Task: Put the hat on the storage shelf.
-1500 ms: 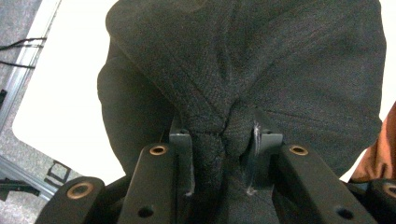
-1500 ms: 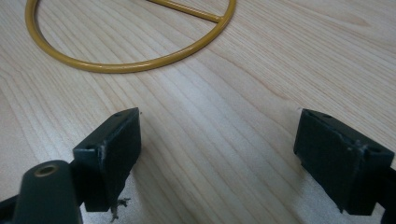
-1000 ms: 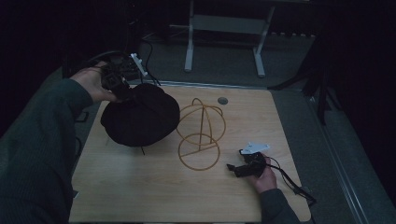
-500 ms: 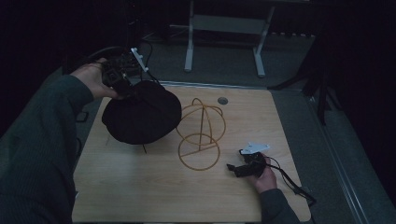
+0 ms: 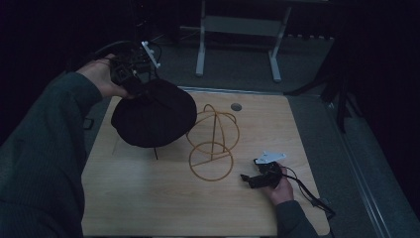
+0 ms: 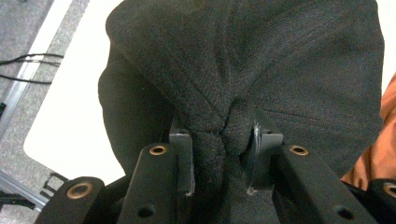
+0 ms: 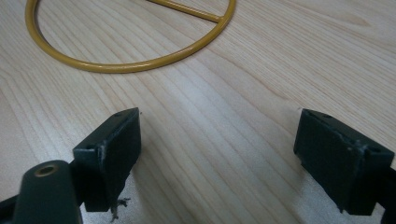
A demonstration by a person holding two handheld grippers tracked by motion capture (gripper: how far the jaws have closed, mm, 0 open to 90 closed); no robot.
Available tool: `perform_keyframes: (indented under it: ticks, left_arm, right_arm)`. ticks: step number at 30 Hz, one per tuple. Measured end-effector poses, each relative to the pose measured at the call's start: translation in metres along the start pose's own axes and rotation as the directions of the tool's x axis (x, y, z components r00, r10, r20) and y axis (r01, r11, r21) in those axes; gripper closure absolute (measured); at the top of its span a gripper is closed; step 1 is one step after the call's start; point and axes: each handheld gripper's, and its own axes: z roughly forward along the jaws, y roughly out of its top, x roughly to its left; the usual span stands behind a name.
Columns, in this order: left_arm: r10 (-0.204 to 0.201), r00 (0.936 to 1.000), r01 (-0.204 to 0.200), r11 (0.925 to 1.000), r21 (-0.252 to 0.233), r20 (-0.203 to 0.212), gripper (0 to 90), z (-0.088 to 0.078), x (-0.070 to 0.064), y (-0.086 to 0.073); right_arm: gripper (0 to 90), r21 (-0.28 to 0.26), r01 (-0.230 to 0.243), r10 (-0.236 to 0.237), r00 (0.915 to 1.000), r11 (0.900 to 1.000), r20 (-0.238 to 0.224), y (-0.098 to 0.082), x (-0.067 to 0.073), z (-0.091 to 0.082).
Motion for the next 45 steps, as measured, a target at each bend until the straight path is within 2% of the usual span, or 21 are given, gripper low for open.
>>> perform_keyframes:
  ticks: [29,45]
  left_arm:
    - [0.009,0.9999,-0.009,0.9998,-0.017,0.01,68.9,-0.003,0.0,0.03]
    - [0.045,0.999,-0.045,0.9985,-0.03,-0.005,68.9,-0.004,-0.007,0.05]
  right_arm:
    - [14.6,-0.001,-0.001,0.001,1.0,1.0,0.0,0.0,0.0,0.0]
    - [14.5,0.0,0.0,0.0,1.0,1.0,-0.001,0.0,0.0,0.0]
